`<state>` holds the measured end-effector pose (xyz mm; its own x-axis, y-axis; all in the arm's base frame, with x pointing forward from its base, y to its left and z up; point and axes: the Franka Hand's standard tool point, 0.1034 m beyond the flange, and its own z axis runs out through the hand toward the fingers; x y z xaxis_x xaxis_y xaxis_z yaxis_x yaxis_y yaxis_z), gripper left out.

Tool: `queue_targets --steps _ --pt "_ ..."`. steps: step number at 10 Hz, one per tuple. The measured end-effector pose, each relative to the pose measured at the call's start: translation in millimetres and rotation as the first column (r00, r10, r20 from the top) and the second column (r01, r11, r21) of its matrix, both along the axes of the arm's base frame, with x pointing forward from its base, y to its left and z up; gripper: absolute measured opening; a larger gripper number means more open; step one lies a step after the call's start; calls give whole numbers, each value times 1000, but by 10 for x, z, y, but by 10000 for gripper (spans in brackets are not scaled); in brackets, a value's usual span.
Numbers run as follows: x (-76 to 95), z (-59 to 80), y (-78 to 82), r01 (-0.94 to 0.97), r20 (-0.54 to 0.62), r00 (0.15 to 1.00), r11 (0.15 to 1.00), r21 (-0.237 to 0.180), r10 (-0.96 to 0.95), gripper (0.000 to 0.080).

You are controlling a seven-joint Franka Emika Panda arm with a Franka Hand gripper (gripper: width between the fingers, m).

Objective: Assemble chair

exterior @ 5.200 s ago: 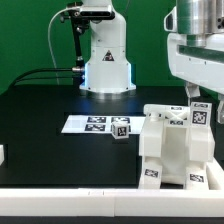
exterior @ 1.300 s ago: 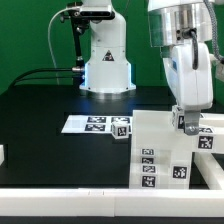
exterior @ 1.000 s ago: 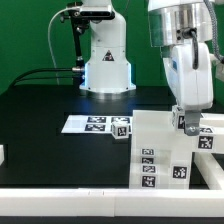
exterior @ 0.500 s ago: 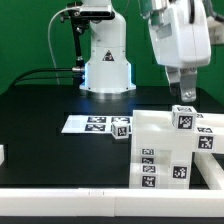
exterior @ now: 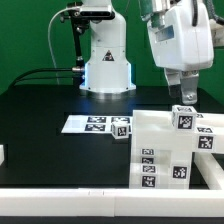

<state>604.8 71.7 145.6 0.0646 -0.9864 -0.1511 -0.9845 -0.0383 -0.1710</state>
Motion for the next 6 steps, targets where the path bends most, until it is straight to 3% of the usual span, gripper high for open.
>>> queue_targets --steps 3,4,6 --pt "-322 34 -17 -165 -1 986 986 -9 165 649" --pt "-365 34 56 -227 -6 974 973 -34 226 649" --pt "-347 30 21 -369 12 929 927 -63 371 649"
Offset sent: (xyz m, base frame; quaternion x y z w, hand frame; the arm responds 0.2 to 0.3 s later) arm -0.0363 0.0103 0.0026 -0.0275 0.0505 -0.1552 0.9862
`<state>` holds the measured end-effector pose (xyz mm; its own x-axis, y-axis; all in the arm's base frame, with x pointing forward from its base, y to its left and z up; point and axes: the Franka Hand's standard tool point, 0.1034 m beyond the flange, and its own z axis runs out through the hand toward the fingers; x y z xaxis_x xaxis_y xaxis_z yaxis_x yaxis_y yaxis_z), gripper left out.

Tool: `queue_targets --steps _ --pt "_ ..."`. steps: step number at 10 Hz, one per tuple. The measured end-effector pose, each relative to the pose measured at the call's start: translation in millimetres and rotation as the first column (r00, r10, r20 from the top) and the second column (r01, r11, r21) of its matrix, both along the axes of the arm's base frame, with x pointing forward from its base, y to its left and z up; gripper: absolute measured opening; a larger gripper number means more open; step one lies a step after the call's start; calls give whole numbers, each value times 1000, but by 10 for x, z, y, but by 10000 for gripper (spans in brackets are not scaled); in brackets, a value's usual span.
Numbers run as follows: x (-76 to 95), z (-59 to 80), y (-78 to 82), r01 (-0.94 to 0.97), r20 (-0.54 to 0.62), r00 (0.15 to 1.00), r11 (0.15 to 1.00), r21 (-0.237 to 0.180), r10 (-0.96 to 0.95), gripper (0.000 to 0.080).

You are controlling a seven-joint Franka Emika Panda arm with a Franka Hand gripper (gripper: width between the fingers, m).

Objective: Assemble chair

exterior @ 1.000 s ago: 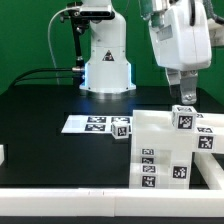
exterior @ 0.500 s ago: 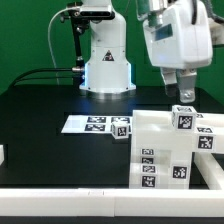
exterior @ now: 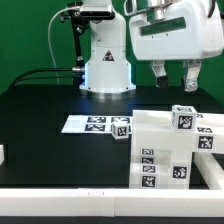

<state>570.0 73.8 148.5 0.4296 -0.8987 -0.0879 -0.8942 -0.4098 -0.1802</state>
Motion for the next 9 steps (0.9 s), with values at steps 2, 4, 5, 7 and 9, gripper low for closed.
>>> queue_targets --steps 2,4,5,7,9 --pt "-46 -68 -78 -214 35 976 976 -44 216 649" --pt "-215 -9 -177 -352 30 935 935 -39 353 649" --pt "-329 -14 -216 -392 36 919 919 -46 394 649" --pt "-407 -70 -251 -501 47 861 860 -97 507 649" --pt "-400 -68 -260 -589 53 800 800 -117 597 649"
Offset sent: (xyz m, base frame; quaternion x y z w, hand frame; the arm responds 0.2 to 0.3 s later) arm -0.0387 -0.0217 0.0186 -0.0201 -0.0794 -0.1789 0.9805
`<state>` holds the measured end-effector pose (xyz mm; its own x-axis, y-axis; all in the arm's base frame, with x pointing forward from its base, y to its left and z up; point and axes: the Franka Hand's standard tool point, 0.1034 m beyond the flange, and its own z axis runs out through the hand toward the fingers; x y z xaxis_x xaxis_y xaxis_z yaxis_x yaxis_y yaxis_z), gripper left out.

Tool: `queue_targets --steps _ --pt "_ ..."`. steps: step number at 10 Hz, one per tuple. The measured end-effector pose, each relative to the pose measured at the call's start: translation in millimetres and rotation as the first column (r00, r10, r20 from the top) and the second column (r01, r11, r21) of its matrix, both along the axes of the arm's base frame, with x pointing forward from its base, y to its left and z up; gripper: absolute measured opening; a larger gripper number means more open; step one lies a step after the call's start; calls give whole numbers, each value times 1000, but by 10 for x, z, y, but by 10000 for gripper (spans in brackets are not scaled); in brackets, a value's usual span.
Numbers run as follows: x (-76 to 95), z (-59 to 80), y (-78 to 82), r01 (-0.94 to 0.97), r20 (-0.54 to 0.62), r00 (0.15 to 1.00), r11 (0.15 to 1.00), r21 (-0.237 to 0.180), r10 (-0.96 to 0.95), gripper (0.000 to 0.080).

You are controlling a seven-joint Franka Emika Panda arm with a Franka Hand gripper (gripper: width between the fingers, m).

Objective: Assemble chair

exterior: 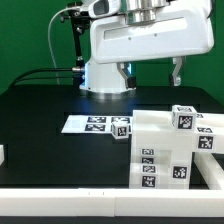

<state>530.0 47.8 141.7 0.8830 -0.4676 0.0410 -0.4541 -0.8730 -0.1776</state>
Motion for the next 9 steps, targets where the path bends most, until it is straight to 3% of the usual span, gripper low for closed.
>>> queue_targets --steps 2,4,6,9 --pt "-68 -34 -31 -126 -7 992 992 -1 126 649" --pt "-275 -105 -156 -282 -101 953 959 43 285 649" --pt "-344 -143 -154 -359 -94 929 933 3 358 649" --pt "-353 -153 -182 -502 -74 863 865 0 501 649"
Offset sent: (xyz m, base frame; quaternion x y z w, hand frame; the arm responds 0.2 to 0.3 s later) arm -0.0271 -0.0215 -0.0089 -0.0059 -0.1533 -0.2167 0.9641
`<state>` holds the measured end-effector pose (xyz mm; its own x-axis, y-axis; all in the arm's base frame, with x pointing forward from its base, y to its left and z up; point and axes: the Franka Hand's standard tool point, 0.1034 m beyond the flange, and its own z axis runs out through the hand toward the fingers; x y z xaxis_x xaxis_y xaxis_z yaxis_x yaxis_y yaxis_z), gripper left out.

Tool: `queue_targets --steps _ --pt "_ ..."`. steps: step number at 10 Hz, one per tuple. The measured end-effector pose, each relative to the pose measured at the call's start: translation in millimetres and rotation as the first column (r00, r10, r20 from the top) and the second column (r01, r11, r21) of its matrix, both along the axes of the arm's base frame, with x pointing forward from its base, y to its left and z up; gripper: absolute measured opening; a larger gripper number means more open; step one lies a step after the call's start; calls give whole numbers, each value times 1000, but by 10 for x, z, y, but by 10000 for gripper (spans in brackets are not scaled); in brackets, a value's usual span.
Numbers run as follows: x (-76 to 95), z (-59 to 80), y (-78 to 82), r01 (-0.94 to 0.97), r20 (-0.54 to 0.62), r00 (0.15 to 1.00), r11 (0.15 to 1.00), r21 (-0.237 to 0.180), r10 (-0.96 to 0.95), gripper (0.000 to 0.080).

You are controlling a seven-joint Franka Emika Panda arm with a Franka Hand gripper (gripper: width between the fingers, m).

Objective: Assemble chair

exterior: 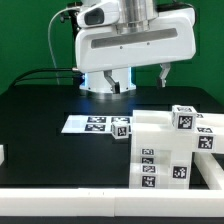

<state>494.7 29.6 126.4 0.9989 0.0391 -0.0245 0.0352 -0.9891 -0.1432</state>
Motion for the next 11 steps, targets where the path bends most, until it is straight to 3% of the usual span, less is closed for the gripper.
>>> queue_targets --steps 1,2,4,8,11 --pt "-36 -37 -18 22 -11 1000 1000 7 -22 649" --pt "-188 -172 -94 77 -57 996 997 26 -75 649" --pt "-319 -392 -145 96 -49 994 995 -41 -98 649" --pt "-370 -447 -160 101 -21 995 993 -54 -102 649" --pt "-753 -879 -229 182 -85 978 978 -103 -191 649"
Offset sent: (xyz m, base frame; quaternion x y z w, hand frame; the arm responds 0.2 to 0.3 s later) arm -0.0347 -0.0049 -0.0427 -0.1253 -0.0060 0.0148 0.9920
